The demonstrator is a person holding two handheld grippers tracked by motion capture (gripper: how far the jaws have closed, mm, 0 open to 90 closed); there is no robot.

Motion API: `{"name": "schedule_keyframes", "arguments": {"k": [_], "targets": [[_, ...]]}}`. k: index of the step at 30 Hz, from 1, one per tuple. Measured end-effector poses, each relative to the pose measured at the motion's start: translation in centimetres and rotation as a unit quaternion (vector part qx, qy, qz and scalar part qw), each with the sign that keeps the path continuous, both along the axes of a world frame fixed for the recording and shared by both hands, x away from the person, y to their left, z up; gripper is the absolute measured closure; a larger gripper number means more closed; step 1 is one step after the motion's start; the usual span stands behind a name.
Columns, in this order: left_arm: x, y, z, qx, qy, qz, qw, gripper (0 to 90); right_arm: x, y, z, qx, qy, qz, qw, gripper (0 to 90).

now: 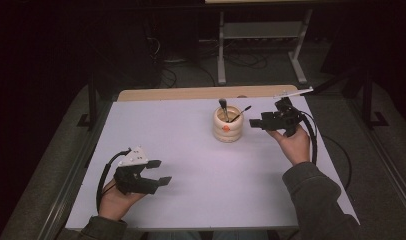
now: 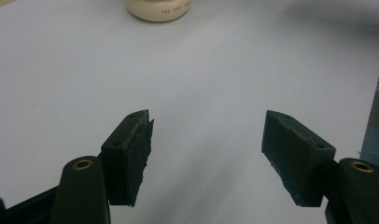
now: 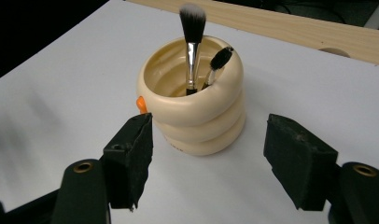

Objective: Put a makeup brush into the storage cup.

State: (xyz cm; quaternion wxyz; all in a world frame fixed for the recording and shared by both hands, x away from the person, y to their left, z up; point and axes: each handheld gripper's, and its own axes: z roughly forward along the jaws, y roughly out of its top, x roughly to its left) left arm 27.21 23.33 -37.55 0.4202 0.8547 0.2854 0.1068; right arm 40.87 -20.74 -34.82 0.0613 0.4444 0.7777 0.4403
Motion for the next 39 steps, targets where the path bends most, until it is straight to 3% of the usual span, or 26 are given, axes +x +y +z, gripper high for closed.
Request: {"name": "schedule_keyframes", "arguments": {"k": [13,19,26,31,39], "targets": [[0.1,0.2,-0.1,-0.003,0.003,0.004,1.0000,31.8,-1.5,0.7,-0.6,-0.024,-0.013,0.011,0.9996,29.8],[0.2,0.1,0.0,-0.003,-0.003,0.002,1.0000,31.8,-2.4,0.6,-0.7,-0.026,-0.022,0.014,0.9993,28.9],[0.1,0.3,0.0,-0.006,0.004,0.008,0.9999,31.7,-3.1,0.4,-1.0,-0.027,-0.029,0.014,0.9991,27.8],[0.2,0.3,0.0,0.000,0.003,0.005,1.0000,31.7,-3.7,0.5,-1.3,-0.040,-0.037,0.014,0.9984,27.7],[0.2,0.3,-0.1,0.000,0.001,0.007,1.0000,31.6,-4.8,0.6,-1.8,-0.035,-0.041,0.017,0.9984,27.2]]}}
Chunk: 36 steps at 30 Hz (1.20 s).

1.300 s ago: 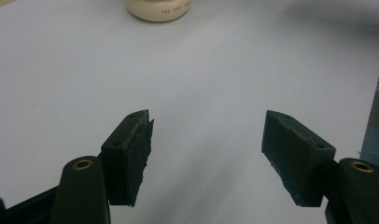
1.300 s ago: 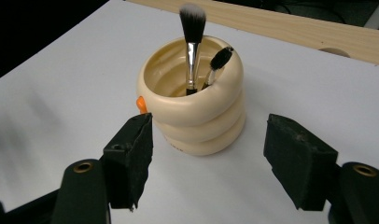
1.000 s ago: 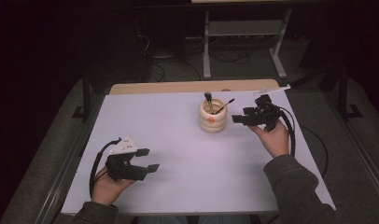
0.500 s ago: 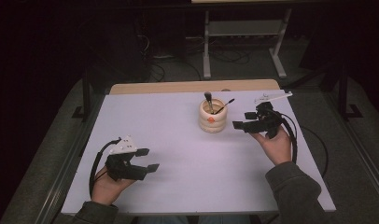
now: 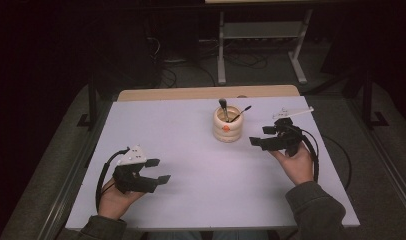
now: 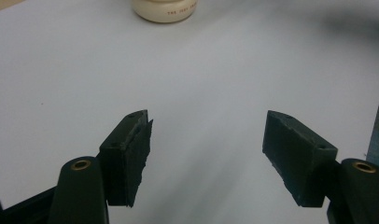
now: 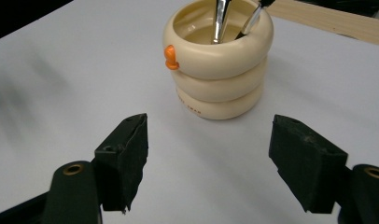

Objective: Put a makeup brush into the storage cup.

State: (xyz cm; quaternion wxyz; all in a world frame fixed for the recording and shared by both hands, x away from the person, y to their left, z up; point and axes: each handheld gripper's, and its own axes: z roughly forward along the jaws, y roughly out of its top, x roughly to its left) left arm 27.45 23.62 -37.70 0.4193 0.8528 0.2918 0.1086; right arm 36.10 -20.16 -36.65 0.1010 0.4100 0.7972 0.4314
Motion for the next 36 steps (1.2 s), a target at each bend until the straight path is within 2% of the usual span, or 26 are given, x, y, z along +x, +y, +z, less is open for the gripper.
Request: {"name": "schedule_keyframes", "arguments": {"k": [4,5,9,11,12,15,17,19,22,36], "targets": [[0.1,0.1,-0.3,0.002,0.000,0.000,1.0000,31.2,-0.5,0.1,-0.2,0.000,-0.004,0.004,1.0000,26.5],[0.1,0.1,-0.3,0.004,-0.001,0.000,1.0000,31.0,-1.3,0.4,-0.6,-0.007,-0.015,0.007,0.9998,26.4],[0.1,0.2,-0.5,0.002,0.002,0.006,1.0000,30.2,-1.9,0.6,-1.1,-0.013,-0.017,0.011,0.9997,26.3],[0.2,0.3,-0.5,0.010,-0.001,0.004,0.9999,30.1,-2.4,0.7,-1.4,-0.011,-0.019,0.016,0.9996,26.1],[0.2,0.2,-0.6,0.004,0.001,0.009,1.0000,29.9,-2.6,0.8,-1.5,-0.008,-0.015,0.016,0.9997,25.6],[0.3,0.4,-0.7,0.003,0.003,0.014,0.9999,29.4,-2.9,0.9,-1.7,-0.006,-0.013,0.018,0.9997,25.0],[0.3,0.4,-0.9,0.002,0.003,0.017,0.9998,29.2,-3.2,1.0,-1.9,-0.011,-0.015,0.015,0.9997,25.0],[0.4,0.6,-0.9,0.011,0.002,0.016,0.9998,28.9,-3.5,1.1,-2.1,-0.017,-0.011,0.015,0.9997,25.0],[0.4,0.7,-0.9,0.007,0.002,0.019,0.9998,28.2,-3.6,0.9,-2.5,-0.023,-0.016,0.017,0.9995,24.5],[0.1,1.1,-1.0,0.001,-0.001,0.030,0.9995,27.2,-4.8,0.6,-3.3,-0.012,-0.013,0.012,0.9998,23.4]]}}
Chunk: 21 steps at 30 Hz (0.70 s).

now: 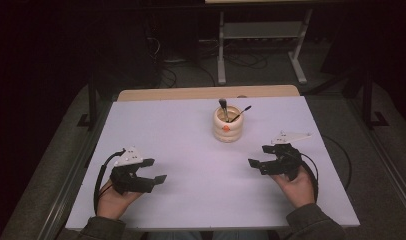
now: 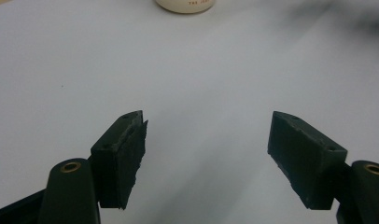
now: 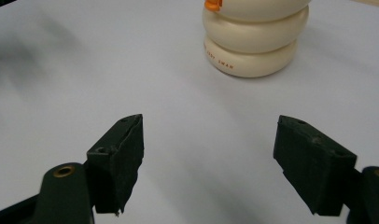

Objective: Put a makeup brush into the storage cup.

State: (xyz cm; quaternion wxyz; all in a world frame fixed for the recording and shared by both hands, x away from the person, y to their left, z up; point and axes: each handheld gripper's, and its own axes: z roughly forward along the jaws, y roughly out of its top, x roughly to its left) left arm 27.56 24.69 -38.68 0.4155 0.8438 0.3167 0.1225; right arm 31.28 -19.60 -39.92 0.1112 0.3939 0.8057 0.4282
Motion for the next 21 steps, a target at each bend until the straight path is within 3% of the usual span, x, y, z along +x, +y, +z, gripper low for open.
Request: {"name": "schedule_keyframes", "arguments": {"k": [21], "targets": [[-0.7,0.1,-0.5,0.003,0.003,0.000,1.0000,26.9,-1.4,-1.3,-1.2,0.003,0.001,-0.007,1.0000,23.4]]}}
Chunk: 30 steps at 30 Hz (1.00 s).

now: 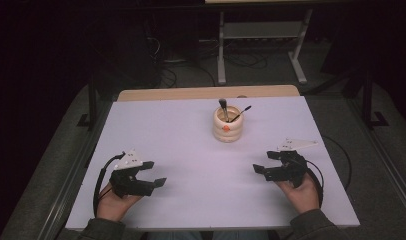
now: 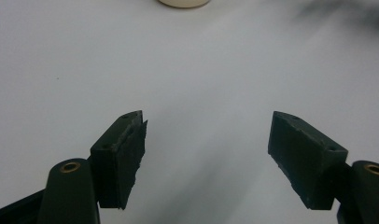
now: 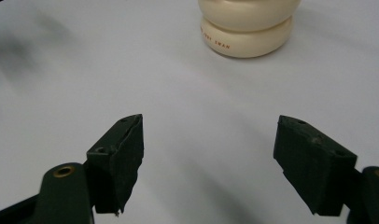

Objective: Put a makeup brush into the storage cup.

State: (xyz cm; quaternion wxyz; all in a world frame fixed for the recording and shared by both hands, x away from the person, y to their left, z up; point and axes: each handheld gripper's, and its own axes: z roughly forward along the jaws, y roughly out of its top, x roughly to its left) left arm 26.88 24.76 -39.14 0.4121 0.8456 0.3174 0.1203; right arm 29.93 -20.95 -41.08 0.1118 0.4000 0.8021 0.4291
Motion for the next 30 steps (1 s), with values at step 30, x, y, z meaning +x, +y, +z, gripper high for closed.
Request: {"name": "schedule_keyframes", "arguments": {"k": [30], "targets": [[-0.5,0.6,-1.5,0.011,0.012,-0.005,0.9998,26.3,-1.7,-1.1,-0.5,0.014,-0.016,-0.002,0.9998,23.3]]}}
